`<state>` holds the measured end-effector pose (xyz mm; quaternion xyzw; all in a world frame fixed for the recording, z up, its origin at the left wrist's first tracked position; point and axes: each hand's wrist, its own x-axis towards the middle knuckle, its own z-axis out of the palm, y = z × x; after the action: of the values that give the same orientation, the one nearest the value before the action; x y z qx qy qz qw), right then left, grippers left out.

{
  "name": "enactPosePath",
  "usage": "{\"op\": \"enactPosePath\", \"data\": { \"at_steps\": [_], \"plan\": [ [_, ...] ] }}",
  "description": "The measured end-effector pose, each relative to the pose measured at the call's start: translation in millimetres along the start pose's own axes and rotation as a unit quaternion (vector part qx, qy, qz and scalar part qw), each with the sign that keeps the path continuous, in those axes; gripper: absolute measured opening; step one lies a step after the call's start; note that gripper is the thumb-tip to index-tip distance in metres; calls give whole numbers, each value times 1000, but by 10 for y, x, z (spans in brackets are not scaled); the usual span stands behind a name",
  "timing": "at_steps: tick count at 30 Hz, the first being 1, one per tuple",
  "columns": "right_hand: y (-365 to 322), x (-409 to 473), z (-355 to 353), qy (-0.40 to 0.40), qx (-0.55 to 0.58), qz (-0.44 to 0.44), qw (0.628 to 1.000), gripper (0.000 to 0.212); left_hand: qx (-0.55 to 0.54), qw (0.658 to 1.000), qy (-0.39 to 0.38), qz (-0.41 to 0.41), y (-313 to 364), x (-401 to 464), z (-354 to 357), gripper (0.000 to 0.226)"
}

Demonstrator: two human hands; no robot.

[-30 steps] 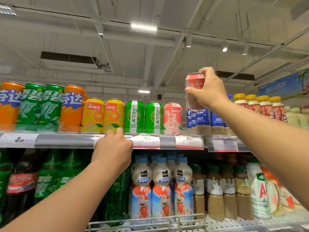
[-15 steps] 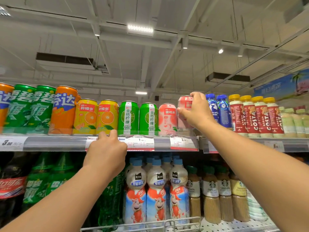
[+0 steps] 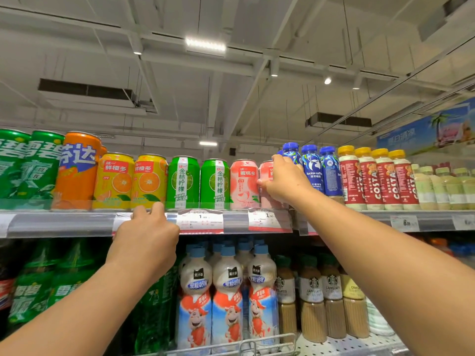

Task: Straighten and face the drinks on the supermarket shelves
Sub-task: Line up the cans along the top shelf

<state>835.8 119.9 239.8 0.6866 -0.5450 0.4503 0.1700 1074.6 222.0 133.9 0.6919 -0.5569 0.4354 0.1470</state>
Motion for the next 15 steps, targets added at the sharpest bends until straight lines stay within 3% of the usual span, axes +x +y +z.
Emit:
{"op": "enactPosePath", "data": {
  "at_steps": [5, 15],
  "plan": [
    [42, -5, -51, -49, 9, 8, 999, 95, 1, 1000, -4, -1, 5, -9, -2, 19],
    [100, -97, 76, 2, -1, -27, 1000, 88, -6, 1000, 14, 2, 1, -7, 20, 16]
  ]
}}
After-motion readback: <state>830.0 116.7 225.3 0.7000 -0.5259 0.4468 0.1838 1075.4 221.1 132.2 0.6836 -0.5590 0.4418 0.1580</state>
